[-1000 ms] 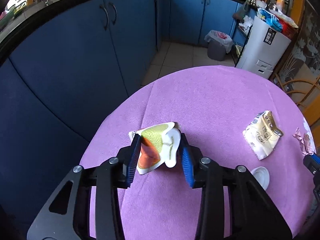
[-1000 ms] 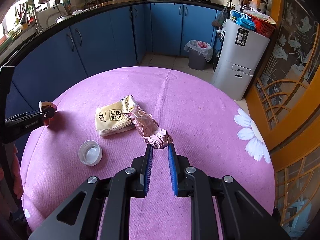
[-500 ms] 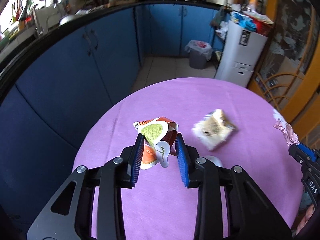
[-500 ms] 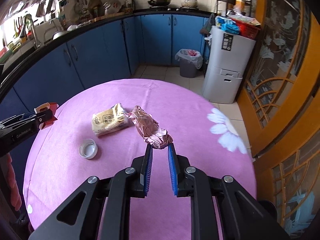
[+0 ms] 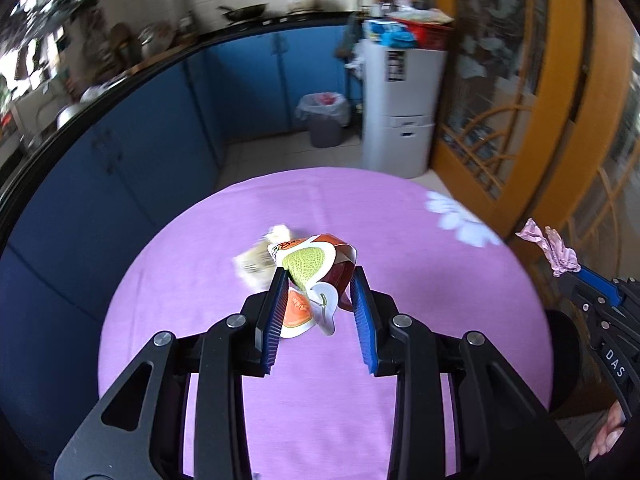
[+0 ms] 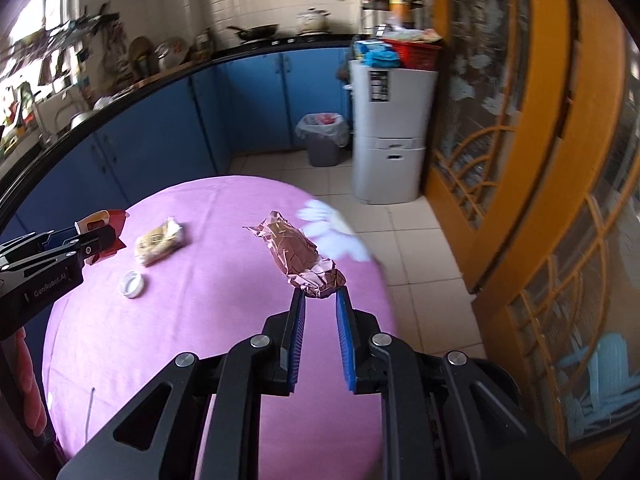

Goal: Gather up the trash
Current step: 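Carry the orange-white box and pink wrapper over the black bin with both tools, then open both tools to drop the box and pink wrapper into the bin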

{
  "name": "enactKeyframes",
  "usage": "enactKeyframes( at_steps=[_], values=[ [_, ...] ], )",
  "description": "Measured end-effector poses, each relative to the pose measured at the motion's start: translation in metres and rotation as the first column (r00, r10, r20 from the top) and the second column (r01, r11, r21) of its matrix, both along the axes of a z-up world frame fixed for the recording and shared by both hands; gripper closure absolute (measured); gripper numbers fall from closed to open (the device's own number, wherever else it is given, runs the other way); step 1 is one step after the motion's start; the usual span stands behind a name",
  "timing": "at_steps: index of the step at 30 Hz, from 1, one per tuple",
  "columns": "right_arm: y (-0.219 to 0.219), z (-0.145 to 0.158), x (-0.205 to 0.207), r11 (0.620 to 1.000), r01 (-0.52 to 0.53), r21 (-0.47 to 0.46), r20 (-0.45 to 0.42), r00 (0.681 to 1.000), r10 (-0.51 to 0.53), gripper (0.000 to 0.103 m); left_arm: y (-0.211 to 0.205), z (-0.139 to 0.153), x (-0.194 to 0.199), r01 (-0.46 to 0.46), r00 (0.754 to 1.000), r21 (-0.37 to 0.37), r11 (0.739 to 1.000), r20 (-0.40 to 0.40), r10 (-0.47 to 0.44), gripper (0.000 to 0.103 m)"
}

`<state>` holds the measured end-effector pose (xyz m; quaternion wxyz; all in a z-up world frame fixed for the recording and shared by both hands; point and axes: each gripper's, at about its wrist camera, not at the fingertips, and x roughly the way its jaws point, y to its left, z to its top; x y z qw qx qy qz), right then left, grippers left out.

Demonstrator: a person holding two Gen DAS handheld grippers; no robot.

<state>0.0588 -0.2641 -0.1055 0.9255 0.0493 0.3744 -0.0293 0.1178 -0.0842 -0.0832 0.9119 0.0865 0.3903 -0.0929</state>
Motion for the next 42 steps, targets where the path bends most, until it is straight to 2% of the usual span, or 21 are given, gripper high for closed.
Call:
enactKeyframes(
  at_steps=[8,18,24,34,36,37,38,39,42],
  values=[
    [-0.067,-0.009,-0.044,0.991,0.132,0.038,0.003,0.991,-0.132,0.087,-0.085,0.002,-0.027,0.156,0.988,0.042,0.987,0.012,-0.157,0.070],
    [-0.128,-0.025,-0.085,0.966,0.247,0.074,-0.012,0.969,-0.247,0.087,-0.178,-0.005,-0.063,0.319,0.947,0.096,0.943,0.005,-0.320,0.070],
    [-0.157,-0.036,-0.100,0.952,0.291,0.094,-0.029,0.957,-0.289,0.086,-0.217,-0.014,-0.077,0.383,0.923,0.126,0.915,-0.013,-0.385,0.070],
    [-0.186,-0.058,-0.115,0.934,0.347,0.082,-0.071,0.937,-0.342,0.085,-0.268,-0.025,-0.090,0.442,0.896,0.159,0.883,-0.034,-0.442,0.070],
    [-0.191,-0.060,-0.116,0.928,0.363,0.081,-0.076,0.931,-0.357,0.075,-0.274,-0.027,-0.091,0.447,0.894,0.162,0.879,-0.039,-0.447,0.070],
    [-0.195,-0.062,-0.118,0.922,0.380,0.070,-0.078,0.924,-0.375,0.048,-0.278,-0.028,-0.092,0.452,0.891,0.166,0.877,-0.042,-0.452,0.070],
    [-0.197,-0.062,-0.119,0.918,0.392,0.063,-0.076,0.919,-0.388,0.013,-0.282,-0.030,-0.093,0.456,0.889,0.168,0.874,-0.044,-0.455,0.070],
    [-0.200,-0.063,-0.122,0.914,0.402,0.062,-0.068,0.915,-0.398,0.009,-0.285,-0.031,-0.094,0.460,0.887,0.170,0.871,-0.046,-0.460,0.070],
    [-0.208,-0.064,-0.128,0.902,0.429,0.056,-0.065,0.903,-0.425,0.009,-0.294,-0.033,-0.097,0.475,0.879,0.175,0.863,-0.054,-0.473,0.070]
  ],
)
